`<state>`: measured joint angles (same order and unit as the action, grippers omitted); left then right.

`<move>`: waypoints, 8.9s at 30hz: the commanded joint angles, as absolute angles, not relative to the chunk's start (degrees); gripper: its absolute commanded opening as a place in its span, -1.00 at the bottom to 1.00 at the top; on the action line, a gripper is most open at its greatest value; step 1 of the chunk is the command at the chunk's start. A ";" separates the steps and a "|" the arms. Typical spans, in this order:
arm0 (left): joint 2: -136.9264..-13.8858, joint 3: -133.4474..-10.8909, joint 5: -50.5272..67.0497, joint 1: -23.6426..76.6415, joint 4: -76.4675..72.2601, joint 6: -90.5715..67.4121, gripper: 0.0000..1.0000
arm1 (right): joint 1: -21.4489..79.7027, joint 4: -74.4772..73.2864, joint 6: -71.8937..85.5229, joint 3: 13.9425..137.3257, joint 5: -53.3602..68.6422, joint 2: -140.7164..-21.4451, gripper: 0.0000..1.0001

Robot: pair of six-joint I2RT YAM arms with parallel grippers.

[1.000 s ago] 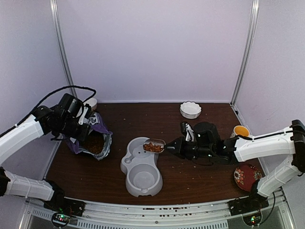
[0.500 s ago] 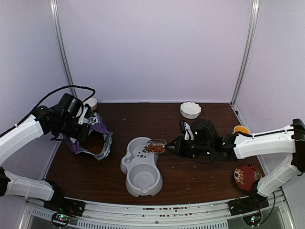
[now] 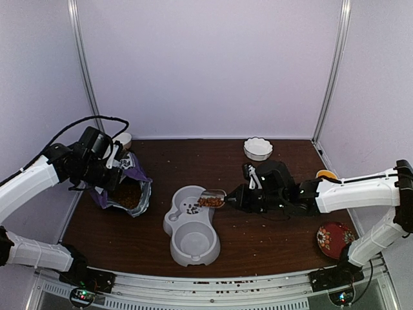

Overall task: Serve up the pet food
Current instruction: Place the pet food in the pet food bowl, then insert the spatula into the pet food bag, then collect the pet food from the pet food bag.

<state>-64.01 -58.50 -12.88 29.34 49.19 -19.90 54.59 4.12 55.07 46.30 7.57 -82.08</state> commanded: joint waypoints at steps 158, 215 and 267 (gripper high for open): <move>-69.30 -65.06 3.35 38.67 42.45 -34.05 -1.00 | 67.82 -6.42 45.34 121.47 12.00 -143.96 -1.00; -66.55 -62.43 -1.45 38.72 44.70 -34.38 -1.00 | 64.97 11.60 57.07 92.99 3.76 -120.53 -1.00; -66.35 -60.14 -6.49 38.67 45.79 -33.88 -1.00 | 68.56 -11.40 52.81 92.44 -6.02 -114.60 -1.00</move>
